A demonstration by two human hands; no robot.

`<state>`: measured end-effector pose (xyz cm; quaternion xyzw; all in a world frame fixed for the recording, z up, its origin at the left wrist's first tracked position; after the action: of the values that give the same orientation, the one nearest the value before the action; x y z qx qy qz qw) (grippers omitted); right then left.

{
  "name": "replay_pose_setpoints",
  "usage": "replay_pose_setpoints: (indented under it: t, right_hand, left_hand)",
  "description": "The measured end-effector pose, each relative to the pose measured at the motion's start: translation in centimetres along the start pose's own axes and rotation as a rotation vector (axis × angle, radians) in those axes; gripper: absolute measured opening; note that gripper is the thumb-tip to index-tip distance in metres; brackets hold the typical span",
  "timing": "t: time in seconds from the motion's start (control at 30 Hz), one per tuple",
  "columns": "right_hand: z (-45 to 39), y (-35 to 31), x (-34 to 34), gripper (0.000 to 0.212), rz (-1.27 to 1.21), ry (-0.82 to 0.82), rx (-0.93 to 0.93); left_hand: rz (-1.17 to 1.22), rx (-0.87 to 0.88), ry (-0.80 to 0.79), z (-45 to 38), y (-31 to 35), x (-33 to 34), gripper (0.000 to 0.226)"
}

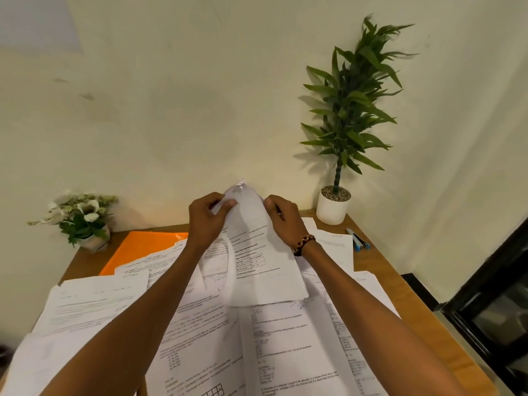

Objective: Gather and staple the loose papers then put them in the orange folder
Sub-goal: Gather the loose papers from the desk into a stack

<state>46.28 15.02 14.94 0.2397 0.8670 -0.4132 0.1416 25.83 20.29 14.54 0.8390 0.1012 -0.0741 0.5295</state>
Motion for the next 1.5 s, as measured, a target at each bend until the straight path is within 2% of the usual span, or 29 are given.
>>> replay_pose_setpoints:
  t: [0.1,0.2,0.27,0.4,0.47,0.57,0.63,0.7,0.83,0.93,1.03,1.1,1.17,1.23,1.33,1.4,1.5]
  right_hand:
    - [-0.6,-0.4,1.6,0.045,0.092,-0.138,0.024]
    - [-1.1,1.1,3.0,0.049,0.428,-0.354,0.094]
    - [-1.1,3.0,2.9,0.057,0.506,-0.421,0.176]
    - [-1.2,5.7,2.2,0.049,0.401,-0.355,0.263]
    - [-1.2,6.2,2.2,0.036,0.340,-0.298,0.278]
    - [-1.6,3.6,1.4,0.024,0.155,-0.072,0.216]
    - [-1.4,1.7,0.6,0.018,-0.129,0.115,0.211]
    - [-0.9,1.2,0.7,0.019,-0.375,0.220,0.236]
    - [1.0,2.8,3.7,0.037,-0.556,0.174,0.386]
    - [3.3,4.0,6.6,0.049,-0.564,0.016,0.465]
    - [4.4,3.4,7.9,0.054,-0.461,-0.058,0.411]
    - [4.3,2.7,8.4,0.056,-0.410,-0.093,0.330]
    - [4.3,3.1,8.2,0.053,-0.353,-0.056,0.345]
    - [4.1,3.0,7.1,0.046,-0.273,0.013,0.366]
    - [3.2,1.6,5.4,0.035,-0.265,0.065,0.295]
    - [3.0,1.2,4.5,0.027,-0.252,0.069,0.286]
    - [3.8,1.7,3.9,0.022,-0.235,0.077,0.350]
  left_hand:
    - [0.006,0.017,0.042,-0.6,0.8,-1.6,0.008]
    - [0.045,0.020,0.137,-1.2,1.6,-4.1,0.012]
    - [0.055,0.022,0.194,-1.6,1.7,-6.1,0.014]
    - [0.080,-0.034,0.316,-1.6,-0.3,-10.9,0.022]
    - [0.136,-0.102,0.360,-0.7,-1.4,-12.6,0.017]
    - [0.262,-0.222,0.399,1.1,-3.2,-13.9,0.027]
    - [0.359,-0.278,0.367,2.0,-4.3,-14.1,0.039]
    - [0.353,-0.301,0.311,2.5,-5.1,-14.3,0.042]
    - [0.250,-0.297,0.104,3.2,-7.0,-13.3,0.024]
    - [0.221,-0.355,-0.090,4.6,-8.6,-11.4,0.036]
    - [0.169,-0.414,-0.172,5.9,-10.2,-10.4,0.044]
    - [0.141,-0.430,-0.166,6.2,-10.6,-10.3,0.036]
    - [0.141,-0.426,-0.123,6.2,-10.1,-10.5,0.026]
    - [0.167,-0.406,-0.027,5.7,-9.5,-11.3,0.019]
    - [0.183,-0.395,0.127,5.0,-8.8,-12.8,0.006]
    - [0.154,-0.360,0.137,4.7,-8.0,-12.9,0.008]
    - [0.071,-0.355,0.040,4.7,-7.8,-12.1,0.021]
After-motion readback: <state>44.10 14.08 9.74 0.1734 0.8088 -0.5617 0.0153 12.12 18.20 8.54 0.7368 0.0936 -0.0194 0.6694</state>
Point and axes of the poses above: each hand's wrist, its own z-axis away from the middle knuckle, its own x-axis out of the palm, y = z × x, the point moved 9 cm from there along -z, towards the middle knuckle, and after that the axes turned 9 degrees about -x, right-handed, at the moved point
